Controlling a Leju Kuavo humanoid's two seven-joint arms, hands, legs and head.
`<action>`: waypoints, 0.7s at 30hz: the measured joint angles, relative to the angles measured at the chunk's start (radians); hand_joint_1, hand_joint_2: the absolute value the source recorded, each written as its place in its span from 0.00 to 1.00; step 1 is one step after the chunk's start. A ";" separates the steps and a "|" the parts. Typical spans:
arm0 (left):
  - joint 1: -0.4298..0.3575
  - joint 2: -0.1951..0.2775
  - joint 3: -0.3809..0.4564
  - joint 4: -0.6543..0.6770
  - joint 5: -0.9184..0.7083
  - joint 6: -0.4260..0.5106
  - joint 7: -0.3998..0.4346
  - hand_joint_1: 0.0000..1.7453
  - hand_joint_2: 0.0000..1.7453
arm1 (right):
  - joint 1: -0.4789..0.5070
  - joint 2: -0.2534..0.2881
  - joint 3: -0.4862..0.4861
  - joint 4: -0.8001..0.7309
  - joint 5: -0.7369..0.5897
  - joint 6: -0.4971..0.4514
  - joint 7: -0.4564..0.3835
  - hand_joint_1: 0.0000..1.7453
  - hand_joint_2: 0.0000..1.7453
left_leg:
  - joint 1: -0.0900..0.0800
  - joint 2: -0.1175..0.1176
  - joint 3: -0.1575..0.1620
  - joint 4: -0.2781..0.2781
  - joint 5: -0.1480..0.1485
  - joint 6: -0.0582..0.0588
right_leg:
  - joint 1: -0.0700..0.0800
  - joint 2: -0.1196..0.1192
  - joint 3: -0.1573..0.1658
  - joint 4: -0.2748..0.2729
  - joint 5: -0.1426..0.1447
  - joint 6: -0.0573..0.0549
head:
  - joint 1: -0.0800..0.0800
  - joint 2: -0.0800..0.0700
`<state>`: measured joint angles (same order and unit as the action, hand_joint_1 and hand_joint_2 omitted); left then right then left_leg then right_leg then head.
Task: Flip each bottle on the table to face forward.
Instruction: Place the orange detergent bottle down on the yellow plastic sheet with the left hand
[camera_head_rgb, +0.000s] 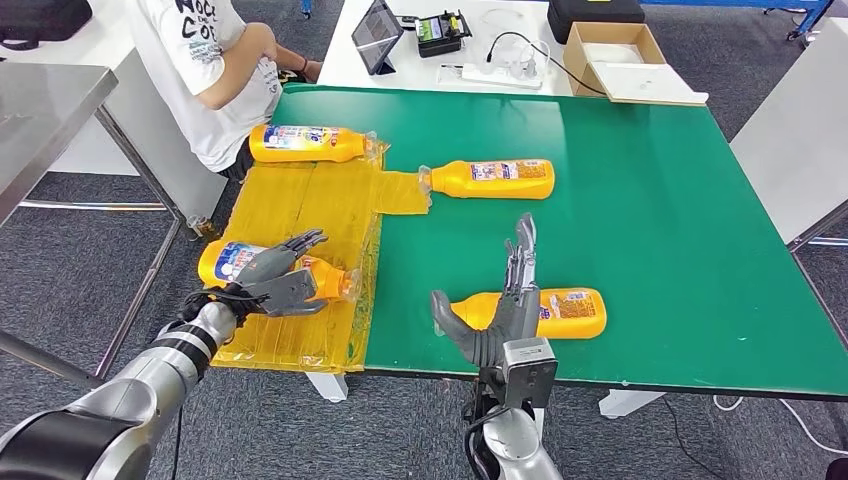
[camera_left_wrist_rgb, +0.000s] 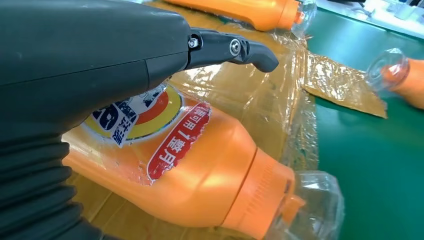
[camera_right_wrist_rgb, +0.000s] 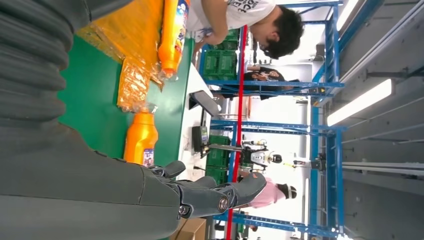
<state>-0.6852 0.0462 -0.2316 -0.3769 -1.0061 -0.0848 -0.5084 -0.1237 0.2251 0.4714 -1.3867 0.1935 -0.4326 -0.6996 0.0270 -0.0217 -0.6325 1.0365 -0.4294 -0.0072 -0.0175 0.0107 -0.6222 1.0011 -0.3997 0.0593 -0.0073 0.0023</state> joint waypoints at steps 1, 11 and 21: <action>0.000 0.000 0.002 0.000 0.007 -0.006 -0.005 0.00 0.00 | 0.000 0.000 -0.001 0.002 -0.001 -0.001 0.000 0.00 1.00 | 0.000 0.000 0.000 0.000 0.000 0.000 | 0.000 0.000 0.000 0.000 0.000 0.000 | 0.000 0.000; 0.075 -0.064 0.151 -0.080 0.357 0.051 -0.141 0.00 0.50 | 0.000 0.008 -0.016 0.033 0.030 -0.005 0.000 0.00 1.00 | 0.000 0.000 -0.001 0.000 0.000 0.000 | 0.000 0.000 -0.001 0.000 0.000 0.000 | 0.000 0.000; 0.180 -0.146 0.256 -0.455 0.680 0.512 -0.158 0.00 1.00 | -0.053 -0.042 -0.010 0.111 0.348 0.075 0.208 0.00 1.00 | 0.000 0.001 -0.003 0.000 0.000 0.000 | 0.000 0.000 -0.005 0.000 0.000 0.000 | 0.000 0.000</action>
<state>-0.5050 -0.1000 0.0247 -0.8321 -0.3258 0.4275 -0.6661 -0.1769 0.1835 0.4610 -1.2755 0.5419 -0.3572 -0.4918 0.0273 -0.0208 -0.6359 1.0365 -0.4294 -0.0076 -0.0171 0.0111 -0.6269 1.0011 -0.3993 0.0597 -0.0073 0.0023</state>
